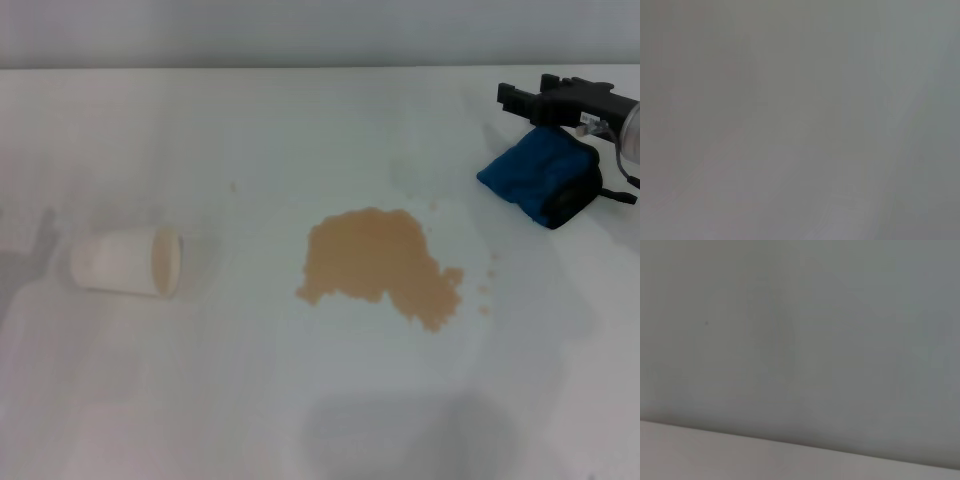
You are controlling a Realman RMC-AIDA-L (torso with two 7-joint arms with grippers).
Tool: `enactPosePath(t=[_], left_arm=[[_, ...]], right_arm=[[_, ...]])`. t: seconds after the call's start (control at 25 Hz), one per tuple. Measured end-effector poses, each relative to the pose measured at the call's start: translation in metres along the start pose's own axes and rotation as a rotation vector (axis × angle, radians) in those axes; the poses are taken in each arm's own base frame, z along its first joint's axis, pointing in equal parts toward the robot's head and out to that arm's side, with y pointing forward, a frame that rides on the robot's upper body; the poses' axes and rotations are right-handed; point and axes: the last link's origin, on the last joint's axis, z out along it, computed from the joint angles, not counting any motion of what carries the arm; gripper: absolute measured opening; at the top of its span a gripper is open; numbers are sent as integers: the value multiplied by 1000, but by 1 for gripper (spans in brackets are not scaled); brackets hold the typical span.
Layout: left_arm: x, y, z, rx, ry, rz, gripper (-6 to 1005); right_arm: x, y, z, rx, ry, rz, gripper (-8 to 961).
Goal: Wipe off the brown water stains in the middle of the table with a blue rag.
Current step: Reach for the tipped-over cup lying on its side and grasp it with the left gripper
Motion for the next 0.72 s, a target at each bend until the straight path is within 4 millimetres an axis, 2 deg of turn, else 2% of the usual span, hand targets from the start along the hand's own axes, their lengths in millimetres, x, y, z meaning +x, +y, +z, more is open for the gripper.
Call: enactPosePath(t=[0.2, 0.44, 0.56, 0.72], left_arm=[[0, -1, -1, 4, 2, 0, 733], [0, -1, 0, 4, 2, -1, 733], [-1, -1, -2, 10, -2, -4, 733], [-2, 0, -3, 13, -4, -12, 733]], right_arm=[[-1, -7, -13, -12, -98, 147, 708], [-13, -13, -50, -72, -463, 215, 708], [-5, -21, -65, -10, -603, 226, 707], [12, -32, -77, 114, -666, 210, 707]])
